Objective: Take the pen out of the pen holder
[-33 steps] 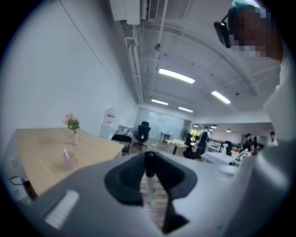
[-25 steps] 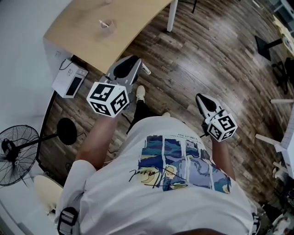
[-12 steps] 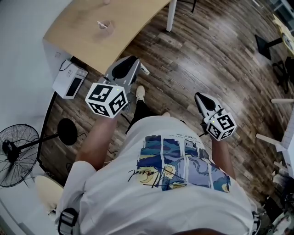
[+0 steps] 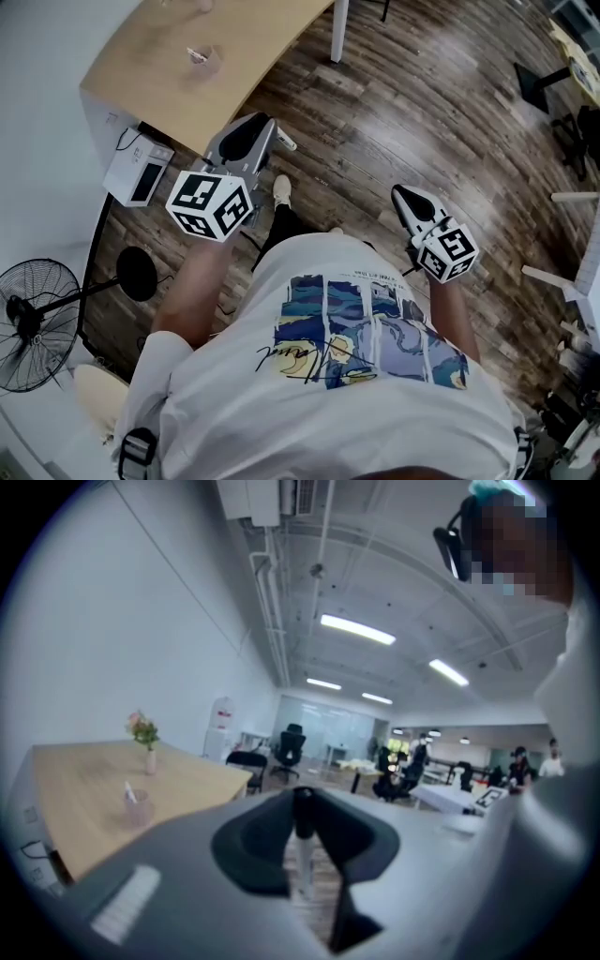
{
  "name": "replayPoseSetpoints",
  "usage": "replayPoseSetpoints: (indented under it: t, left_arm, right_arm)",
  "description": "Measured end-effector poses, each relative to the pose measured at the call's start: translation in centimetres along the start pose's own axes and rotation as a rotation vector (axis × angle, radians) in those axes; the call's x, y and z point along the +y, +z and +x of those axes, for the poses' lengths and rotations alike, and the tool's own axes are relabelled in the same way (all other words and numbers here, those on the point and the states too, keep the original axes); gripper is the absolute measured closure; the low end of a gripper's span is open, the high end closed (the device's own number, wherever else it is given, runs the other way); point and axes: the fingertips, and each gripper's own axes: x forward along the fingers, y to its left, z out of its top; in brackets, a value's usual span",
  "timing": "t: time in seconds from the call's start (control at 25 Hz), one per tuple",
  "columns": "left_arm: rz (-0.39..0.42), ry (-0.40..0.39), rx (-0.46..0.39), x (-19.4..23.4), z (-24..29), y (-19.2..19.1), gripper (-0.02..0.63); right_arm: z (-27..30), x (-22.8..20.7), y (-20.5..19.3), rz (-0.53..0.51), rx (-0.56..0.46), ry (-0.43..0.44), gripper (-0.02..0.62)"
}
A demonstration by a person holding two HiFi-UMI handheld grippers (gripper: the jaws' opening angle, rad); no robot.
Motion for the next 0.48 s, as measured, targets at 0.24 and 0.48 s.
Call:
replayPoseSetpoints:
  t: [0.24, 0.48]
  left_arm:
    - [0.000, 0.005, 0.004, 0.2, 0.6, 0.1, 0.532]
    - [-0.003, 0.008, -0.003, 0.6, 1.3, 0.2, 0.532]
  right_arm:
    - [-0.3, -0.5, -0.3, 0.004, 0.004, -0.003, 0.588]
    - [-0.7, -1.1, -0.8, 0.003, 0.018, -0.012, 0.588]
